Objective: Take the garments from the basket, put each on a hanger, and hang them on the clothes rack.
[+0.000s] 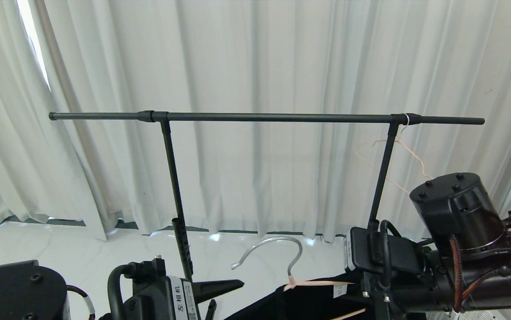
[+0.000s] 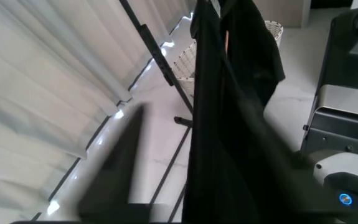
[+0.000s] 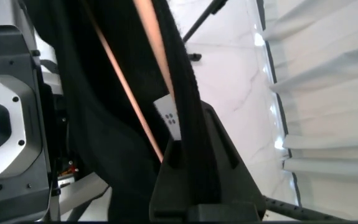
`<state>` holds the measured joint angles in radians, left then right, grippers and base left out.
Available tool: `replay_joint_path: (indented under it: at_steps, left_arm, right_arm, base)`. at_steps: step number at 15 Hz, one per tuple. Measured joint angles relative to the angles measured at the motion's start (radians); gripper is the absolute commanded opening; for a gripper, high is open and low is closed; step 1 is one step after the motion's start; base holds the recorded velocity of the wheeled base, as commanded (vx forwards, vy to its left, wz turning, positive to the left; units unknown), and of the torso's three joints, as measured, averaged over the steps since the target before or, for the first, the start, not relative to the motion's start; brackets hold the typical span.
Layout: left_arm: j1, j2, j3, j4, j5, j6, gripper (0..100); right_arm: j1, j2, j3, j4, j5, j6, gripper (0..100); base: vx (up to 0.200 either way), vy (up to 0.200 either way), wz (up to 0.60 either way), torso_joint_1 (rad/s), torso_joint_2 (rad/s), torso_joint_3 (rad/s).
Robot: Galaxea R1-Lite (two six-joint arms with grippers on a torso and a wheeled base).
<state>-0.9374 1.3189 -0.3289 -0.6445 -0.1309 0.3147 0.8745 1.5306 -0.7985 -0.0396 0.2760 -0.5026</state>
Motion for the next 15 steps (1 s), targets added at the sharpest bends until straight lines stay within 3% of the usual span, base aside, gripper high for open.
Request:
replay_joint_path:
  at_steps: [4,8,11,13,15]
  left_arm:
    - [0.019,-0.002,0.011,0.000,0.000,-0.002,100]
    - [0.088,-0.030,0.057,0.000,0.001,-0.003,100]
    - [0.221,-0.049,0.121,0.000,0.001,-0.008,100]
    - [0.326,-0.055,0.170,0.001,-0.002,-0.010,100]
    - [0.379,-0.055,0.194,0.001,-0.007,-0.011,100]
  right_arm:
    - [-0.018,-0.024,0.001,-0.001,0.013,0.000,0]
    - [-0.095,-0.067,0.011,-0.005,0.028,0.000,0]
    - [-0.161,-0.114,0.015,-0.016,0.042,0.002,0]
    - [-0.202,-0.142,0.015,-0.016,0.091,0.003,0]
    - [-0.231,-0.163,0.015,-0.017,0.103,0.004,0]
  base:
    - [0.000,0.000,0.00,0.000,0.00,0.000]
    - [0.000,0.000,0.00,0.000,0.00,0.000]
    - [0.000,0.000,0.00,0.000,0.00,0.000]
    - [0.000,0.000,0.00,0.000,0.00,0.000]
    - [0.000,0.000,0.00,0.000,0.00,0.000]
